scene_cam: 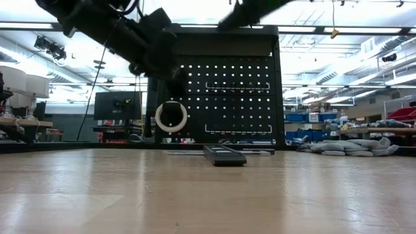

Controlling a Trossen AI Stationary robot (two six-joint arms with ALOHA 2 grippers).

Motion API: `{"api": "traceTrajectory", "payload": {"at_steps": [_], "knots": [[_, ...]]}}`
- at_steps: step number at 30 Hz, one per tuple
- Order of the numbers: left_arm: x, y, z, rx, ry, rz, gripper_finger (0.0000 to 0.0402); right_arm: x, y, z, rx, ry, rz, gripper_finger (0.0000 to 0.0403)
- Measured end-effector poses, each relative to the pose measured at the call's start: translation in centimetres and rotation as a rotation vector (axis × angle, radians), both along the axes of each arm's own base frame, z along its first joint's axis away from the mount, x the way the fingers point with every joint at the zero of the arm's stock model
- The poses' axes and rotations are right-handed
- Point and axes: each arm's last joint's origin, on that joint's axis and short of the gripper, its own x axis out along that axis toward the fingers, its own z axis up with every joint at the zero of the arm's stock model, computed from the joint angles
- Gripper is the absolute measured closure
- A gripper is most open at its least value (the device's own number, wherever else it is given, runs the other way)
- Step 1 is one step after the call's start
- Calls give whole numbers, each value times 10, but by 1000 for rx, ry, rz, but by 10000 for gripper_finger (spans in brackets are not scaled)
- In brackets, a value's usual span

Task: Hang tools onto peg board
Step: Put the black spirit level on the black pegboard

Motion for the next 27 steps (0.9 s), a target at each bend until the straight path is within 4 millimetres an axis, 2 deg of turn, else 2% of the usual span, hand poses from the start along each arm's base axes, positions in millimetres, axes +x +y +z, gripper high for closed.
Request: {"api": "traceTrajectory", "payload": {"at_steps": [5,9,13,18,23,27], "knots": [[-1,2,-7,-166,93,-143,229,-5,13,-45,22,91,48,266],[-1,5,-11,-231,133,-202,229,-13,25,-75,140,169,168,266],[-1,9,-12,-292,137,-236,229,-19,32,-94,304,206,227,266],[-1,14,-12,-246,162,-267,229,-31,27,-119,319,273,119,265],[1,20,-11,-246,181,-369,229,-42,19,-139,346,295,62,263],[6,21,1,-182,245,-458,229,-47,14,-148,421,288,41,264]]}}
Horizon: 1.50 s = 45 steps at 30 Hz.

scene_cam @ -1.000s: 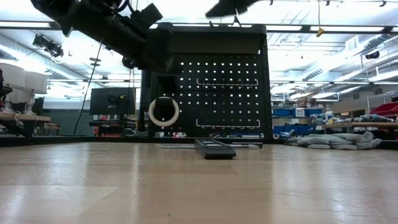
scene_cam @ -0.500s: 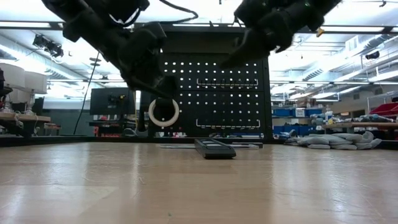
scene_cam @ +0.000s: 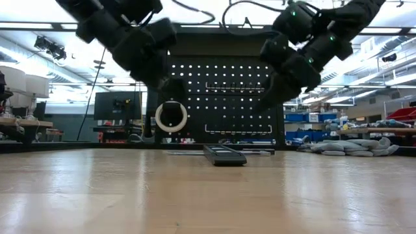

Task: Hang tools onto peg board
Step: Put the black spirit level on the black pegboard

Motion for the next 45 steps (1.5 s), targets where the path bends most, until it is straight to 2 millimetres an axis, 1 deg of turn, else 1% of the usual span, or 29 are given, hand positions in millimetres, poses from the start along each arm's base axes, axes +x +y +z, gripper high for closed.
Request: {"api": "traceTrajectory", "payload": {"at_steps": [3,7,10,13,17,20,22,24,26,28,31,34,36,38,40,41,45], "knots": [[11,3,10,71,35,-48,229,-5,-2,-6,57,25,-23,263],[34,8,9,101,116,-72,229,-10,-5,-12,98,80,-76,262],[54,12,2,29,143,0,229,-14,-8,-15,78,124,-189,263],[69,13,-9,-60,171,83,229,-20,-10,-17,14,180,-275,264],[79,12,-21,-224,186,243,229,-24,-15,-8,-117,172,-297,264],[82,13,-26,-365,189,392,226,-30,-23,6,-242,134,-318,264],[83,13,-29,-448,171,483,220,-36,-31,18,-306,99,-380,264],[83,12,-31,-493,168,561,212,-40,-38,28,-313,43,-442,264],[85,11,-33,-526,142,608,198,-43,-42,35,-287,-34,-451,264],[85,11,-35,-554,144,651,180,-44,-40,34,-277,-90,-392,265],[87,11,-39,-591,131,700,146,-47,-38,25,-311,-149,-319,265],[89,13,-49,-592,151,725,116,-50,-38,17,-342,-204,-308,265],[90,14,-55,-588,164,732,106,-53,-38,13,-363,-212,-298,265],[90,15,-56,-590,178,732,102,-54,-38,11,-376,-232,-297,265],[95,15,-50,-560,154,730,105,-54,-39,12,-379,-240,-299,265],[94,16,-48,-534,174,742,108,-54,-39,13,-374,-251,-294,265],[93,18,-52,-455,249,762,121,-52,-39,16,-347,-300,-249,265]]}}
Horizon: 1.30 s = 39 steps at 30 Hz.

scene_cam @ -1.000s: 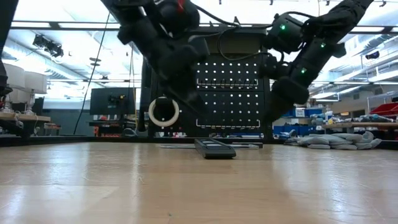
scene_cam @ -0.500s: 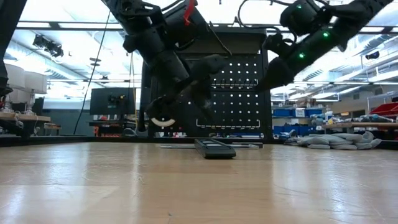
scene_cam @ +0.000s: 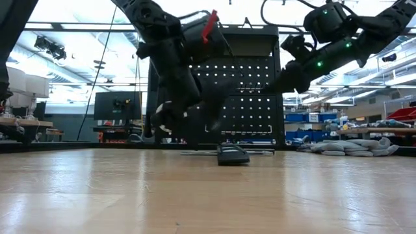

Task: Hang tools onto peg board
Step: Put the black spirit level on the black pegboard

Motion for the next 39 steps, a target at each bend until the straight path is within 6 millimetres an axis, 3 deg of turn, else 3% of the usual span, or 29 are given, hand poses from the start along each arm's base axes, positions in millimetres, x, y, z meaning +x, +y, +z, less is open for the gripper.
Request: {"api": "traceTrajectory", "payload": {"at_steps": [7,14,17,22,27,39], "knots": [[3,4,0,36,13,-55,132,1,1,-1,17,-4,22,265],[23,0,43,188,-10,-293,153,0,-1,-1,21,-7,13,265],[32,-9,51,268,-75,-419,161,0,-2,-1,23,-9,6,265],[45,-10,38,229,-148,-477,173,0,-2,-1,24,-8,6,265],[49,-11,17,203,-107,-499,182,0,-2,-1,24,-8,6,265],[27,-12,7,94,136,-508,184,0,-2,-1,24,-9,7,265]]}}
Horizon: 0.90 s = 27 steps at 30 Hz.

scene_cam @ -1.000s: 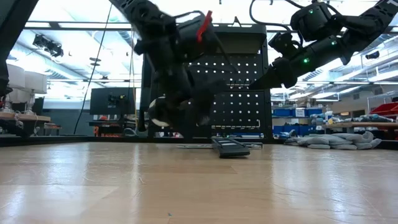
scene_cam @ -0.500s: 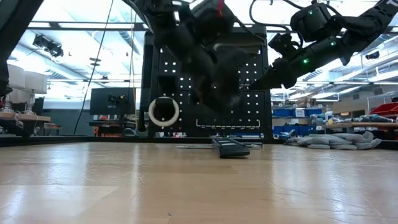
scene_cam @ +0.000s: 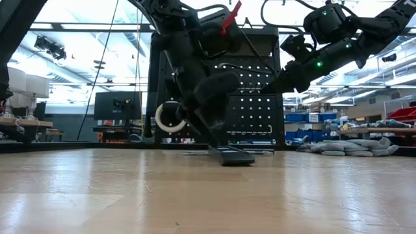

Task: Hang tools onto peg board
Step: Put the black spirit level on the black pegboard

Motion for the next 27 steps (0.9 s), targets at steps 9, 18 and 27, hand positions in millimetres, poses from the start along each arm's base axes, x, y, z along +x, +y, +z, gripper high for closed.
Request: {"api": "traceTrajectory", "payload": {"at_steps": [9,18,27], "knots": [[-18,3,18,118,241,-43,184,0,0,0,0,0,0,265],[-10,0,53,207,249,-198,184,0,0,0,3,-1,-1,265],[-19,0,57,356,414,-557,184,0,0,1,0,-10,-1,265]]}}
